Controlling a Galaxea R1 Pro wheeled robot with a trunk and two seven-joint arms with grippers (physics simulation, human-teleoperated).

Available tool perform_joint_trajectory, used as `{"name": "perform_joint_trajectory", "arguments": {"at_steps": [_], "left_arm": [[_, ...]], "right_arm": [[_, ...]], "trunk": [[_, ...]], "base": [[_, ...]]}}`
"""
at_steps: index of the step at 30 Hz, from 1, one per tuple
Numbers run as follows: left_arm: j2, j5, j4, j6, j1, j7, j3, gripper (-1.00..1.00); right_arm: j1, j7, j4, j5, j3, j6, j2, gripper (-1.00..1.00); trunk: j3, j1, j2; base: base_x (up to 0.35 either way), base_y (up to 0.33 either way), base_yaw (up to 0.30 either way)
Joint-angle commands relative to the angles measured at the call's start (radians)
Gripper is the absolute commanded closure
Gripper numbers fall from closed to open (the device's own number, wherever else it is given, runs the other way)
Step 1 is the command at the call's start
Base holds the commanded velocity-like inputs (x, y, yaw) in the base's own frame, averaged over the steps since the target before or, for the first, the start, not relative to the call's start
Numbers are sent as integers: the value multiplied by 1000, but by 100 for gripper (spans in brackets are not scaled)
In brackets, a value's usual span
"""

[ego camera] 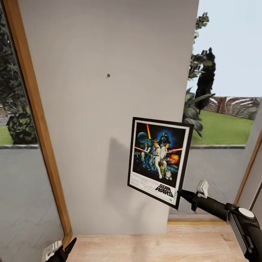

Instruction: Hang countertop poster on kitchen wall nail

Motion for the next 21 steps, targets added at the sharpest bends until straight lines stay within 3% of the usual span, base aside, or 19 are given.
{"name": "perform_joint_trajectory", "arguments": {"at_steps": [1,6,19,21], "left_arm": [[0,6,1,-5,0,-1,-8,-100],[0,6,1,-4,0,-2,-10,-100],[-3,2,-2,1,0,-3,-13,-100],[-2,-1,1,3,2,-4,-12,-100]], "right_arm": [[0,5,0,-7,-1,12,0,100],[0,6,0,-8,-1,12,0,100],[1,15,0,-9,6,19,-1,100],[0,22,-73,-9,47,109,-1,100]], "trunk": [[0,1,-1],[0,1,-1],[0,1,-1],[0,1,-1]], "base": [[333,0,0],[203,0,0],[16,0,0],[0,0,0]]}}
